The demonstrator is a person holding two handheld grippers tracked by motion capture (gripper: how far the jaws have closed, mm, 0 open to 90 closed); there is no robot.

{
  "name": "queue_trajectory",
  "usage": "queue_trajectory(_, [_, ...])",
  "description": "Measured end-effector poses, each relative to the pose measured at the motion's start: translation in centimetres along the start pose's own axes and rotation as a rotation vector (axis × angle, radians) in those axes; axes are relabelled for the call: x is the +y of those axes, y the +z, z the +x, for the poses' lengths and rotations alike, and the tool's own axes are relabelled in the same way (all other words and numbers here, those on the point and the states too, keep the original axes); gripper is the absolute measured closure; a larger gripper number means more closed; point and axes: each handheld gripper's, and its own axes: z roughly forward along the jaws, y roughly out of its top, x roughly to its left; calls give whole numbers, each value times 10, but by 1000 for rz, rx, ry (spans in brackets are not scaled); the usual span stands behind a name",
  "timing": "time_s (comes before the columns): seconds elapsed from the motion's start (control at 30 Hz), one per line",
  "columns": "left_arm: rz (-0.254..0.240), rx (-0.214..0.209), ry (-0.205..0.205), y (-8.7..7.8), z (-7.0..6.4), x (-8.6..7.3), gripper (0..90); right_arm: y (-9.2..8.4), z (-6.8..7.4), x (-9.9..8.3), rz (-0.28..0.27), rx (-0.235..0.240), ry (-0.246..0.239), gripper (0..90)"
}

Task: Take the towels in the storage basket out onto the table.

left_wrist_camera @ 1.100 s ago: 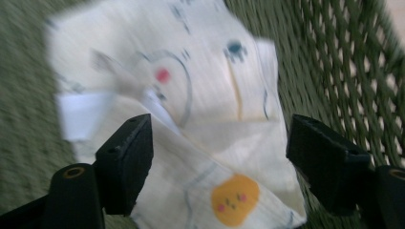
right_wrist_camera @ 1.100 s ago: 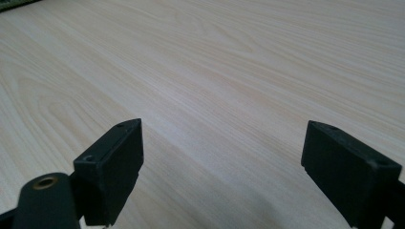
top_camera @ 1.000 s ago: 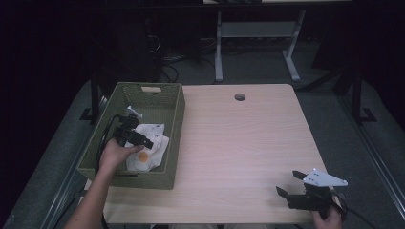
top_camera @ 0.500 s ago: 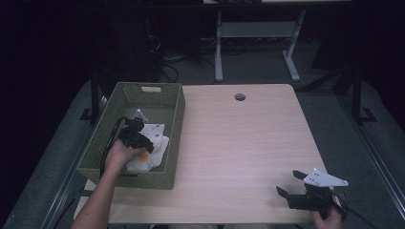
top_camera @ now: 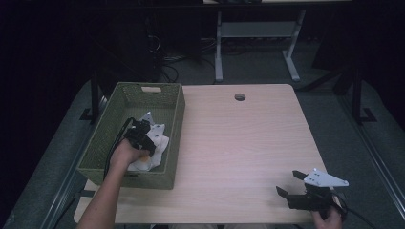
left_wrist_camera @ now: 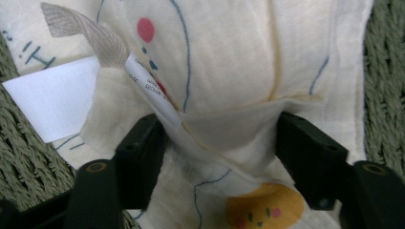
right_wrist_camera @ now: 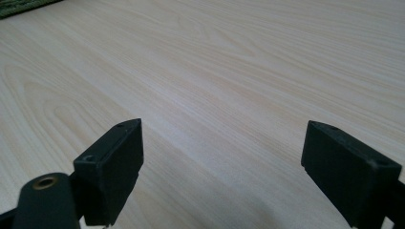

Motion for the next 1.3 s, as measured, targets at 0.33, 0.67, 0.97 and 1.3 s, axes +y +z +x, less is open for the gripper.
queue_trajectory(0.33, [2, -1, 2, -2, 2, 1, 567, 1, 2, 0, 8, 3, -2, 139])
queue_trajectory(0.67, [-8, -38, 9, -4, 7, 0, 709, 3, 1, 0, 10, 3, -1, 139])
queue_trajectory(0.97, [-51, -70, 19, -10, 11, -3, 738, 2, -2, -2, 8, -3, 13, 139])
queue_trajectory(1.3, [-227, -191, -10, -37, 19, -12, 739, 2, -5, -4, 7, -11, 33, 139])
